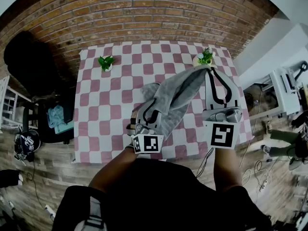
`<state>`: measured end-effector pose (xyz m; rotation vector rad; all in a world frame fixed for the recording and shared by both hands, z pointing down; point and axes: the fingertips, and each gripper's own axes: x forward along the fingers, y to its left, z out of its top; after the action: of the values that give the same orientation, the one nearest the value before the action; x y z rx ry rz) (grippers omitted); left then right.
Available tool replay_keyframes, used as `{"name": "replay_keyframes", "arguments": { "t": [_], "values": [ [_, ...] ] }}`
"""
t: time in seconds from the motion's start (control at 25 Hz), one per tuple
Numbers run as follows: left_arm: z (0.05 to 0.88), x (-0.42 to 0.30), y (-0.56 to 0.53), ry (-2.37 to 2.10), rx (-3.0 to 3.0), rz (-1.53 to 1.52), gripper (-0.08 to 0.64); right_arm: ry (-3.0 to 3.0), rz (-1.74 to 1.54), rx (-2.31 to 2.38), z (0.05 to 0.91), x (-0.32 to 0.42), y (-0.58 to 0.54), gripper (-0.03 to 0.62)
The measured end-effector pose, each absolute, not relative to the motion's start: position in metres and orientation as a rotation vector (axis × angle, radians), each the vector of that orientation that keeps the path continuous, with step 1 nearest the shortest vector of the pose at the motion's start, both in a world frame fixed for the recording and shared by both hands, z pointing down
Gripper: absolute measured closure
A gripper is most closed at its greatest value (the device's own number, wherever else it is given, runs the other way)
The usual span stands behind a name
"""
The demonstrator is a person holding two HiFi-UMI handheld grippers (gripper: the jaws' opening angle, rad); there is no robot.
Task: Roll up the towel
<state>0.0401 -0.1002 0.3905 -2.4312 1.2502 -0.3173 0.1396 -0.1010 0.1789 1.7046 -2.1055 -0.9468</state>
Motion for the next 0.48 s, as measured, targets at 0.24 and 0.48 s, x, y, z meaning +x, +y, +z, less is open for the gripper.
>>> {"name": "replay_keyframes", "arguments": {
  "t": [0.24, 0.48],
  "values": [
    [0.4, 0.009, -0.119, 1.405, -2.676, -0.2, 0.558, -2.133, -0.885, 1.716, 0.197, 0.147, -0.109, 0.566],
    [0.427, -0.008, -0.123, 1.468, -2.85, -0.187, 0.555, -2.141, -0.853, 1.614, 0.219, 0.136, -0.114, 0.566]
  ]
}}
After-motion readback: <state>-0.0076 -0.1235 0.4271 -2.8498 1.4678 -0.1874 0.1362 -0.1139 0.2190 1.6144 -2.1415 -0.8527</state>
